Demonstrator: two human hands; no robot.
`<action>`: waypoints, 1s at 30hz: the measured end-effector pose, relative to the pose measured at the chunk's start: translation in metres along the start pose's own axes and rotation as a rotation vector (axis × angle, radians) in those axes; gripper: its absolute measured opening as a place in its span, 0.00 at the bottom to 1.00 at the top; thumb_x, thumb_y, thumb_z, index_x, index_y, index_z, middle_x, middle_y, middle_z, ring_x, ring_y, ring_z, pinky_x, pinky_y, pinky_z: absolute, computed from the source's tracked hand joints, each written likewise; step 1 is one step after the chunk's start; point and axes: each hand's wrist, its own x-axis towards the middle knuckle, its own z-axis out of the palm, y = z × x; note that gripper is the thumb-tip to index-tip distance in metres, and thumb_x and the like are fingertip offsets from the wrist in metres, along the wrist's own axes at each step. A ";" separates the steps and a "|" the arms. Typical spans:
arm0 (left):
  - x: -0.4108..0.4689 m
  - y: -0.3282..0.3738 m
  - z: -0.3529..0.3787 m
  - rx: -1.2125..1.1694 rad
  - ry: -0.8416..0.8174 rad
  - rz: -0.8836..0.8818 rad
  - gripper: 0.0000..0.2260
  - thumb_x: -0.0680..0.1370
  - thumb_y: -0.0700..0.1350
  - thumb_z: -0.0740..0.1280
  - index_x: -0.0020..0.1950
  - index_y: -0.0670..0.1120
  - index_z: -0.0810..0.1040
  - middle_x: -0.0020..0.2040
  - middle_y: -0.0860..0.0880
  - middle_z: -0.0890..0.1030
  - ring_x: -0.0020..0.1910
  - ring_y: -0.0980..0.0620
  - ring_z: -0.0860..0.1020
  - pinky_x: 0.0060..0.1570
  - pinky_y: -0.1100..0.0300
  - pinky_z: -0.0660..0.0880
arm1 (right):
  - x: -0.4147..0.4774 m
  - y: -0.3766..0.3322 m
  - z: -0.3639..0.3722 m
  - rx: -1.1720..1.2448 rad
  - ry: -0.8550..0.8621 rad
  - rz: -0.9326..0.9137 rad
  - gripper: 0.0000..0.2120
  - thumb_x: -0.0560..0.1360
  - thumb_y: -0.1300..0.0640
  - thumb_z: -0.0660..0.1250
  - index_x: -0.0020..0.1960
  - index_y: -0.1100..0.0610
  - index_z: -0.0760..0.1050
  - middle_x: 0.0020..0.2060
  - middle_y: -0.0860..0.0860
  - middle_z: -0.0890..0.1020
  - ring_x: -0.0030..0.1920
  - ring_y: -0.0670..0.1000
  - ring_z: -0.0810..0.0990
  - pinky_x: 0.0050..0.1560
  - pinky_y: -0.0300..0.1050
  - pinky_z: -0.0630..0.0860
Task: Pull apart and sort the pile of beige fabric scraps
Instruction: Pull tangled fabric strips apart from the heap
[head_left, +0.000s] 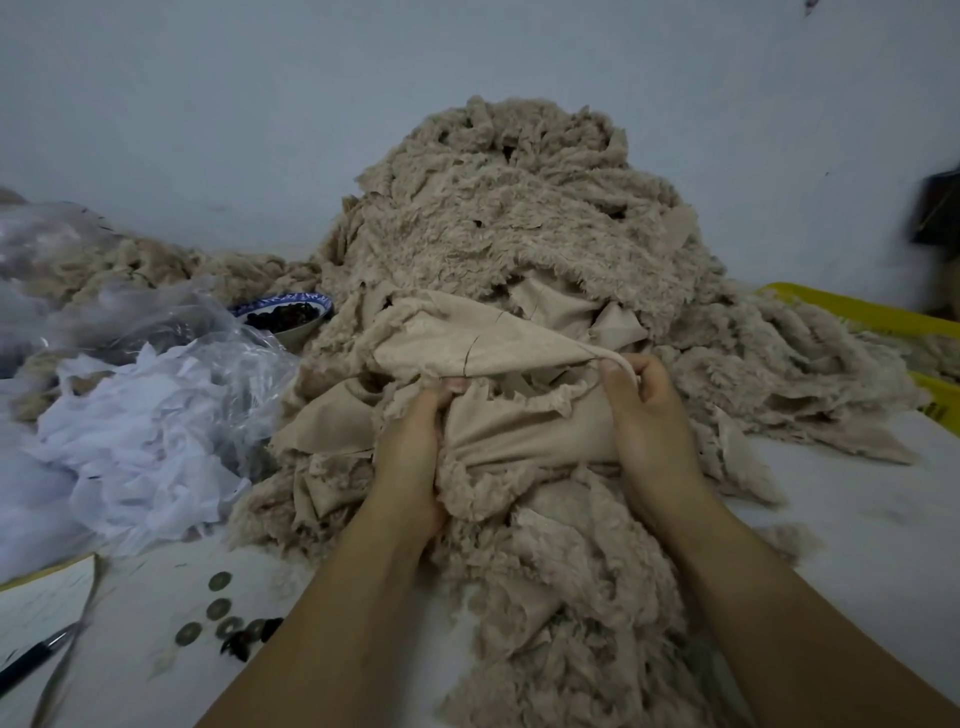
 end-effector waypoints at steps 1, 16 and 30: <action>-0.003 0.001 0.002 0.110 -0.011 0.024 0.14 0.71 0.61 0.72 0.43 0.51 0.87 0.47 0.48 0.87 0.46 0.48 0.85 0.47 0.51 0.82 | 0.001 0.000 -0.001 0.011 0.003 -0.001 0.13 0.80 0.46 0.64 0.37 0.36 0.75 0.30 0.36 0.76 0.32 0.38 0.74 0.37 0.42 0.72; -0.012 -0.005 0.008 0.193 0.034 0.154 0.21 0.68 0.64 0.76 0.55 0.56 0.79 0.51 0.56 0.84 0.50 0.54 0.84 0.48 0.58 0.81 | 0.003 -0.002 0.001 0.189 0.184 0.175 0.15 0.81 0.48 0.63 0.36 0.45 0.73 0.34 0.43 0.76 0.41 0.49 0.73 0.41 0.47 0.69; 0.017 0.012 -0.024 -0.705 -0.230 0.113 0.20 0.85 0.57 0.50 0.64 0.47 0.76 0.53 0.47 0.84 0.56 0.49 0.83 0.59 0.47 0.79 | 0.020 0.014 -0.020 0.071 0.382 0.173 0.14 0.81 0.46 0.63 0.39 0.50 0.71 0.35 0.47 0.73 0.35 0.47 0.69 0.35 0.44 0.66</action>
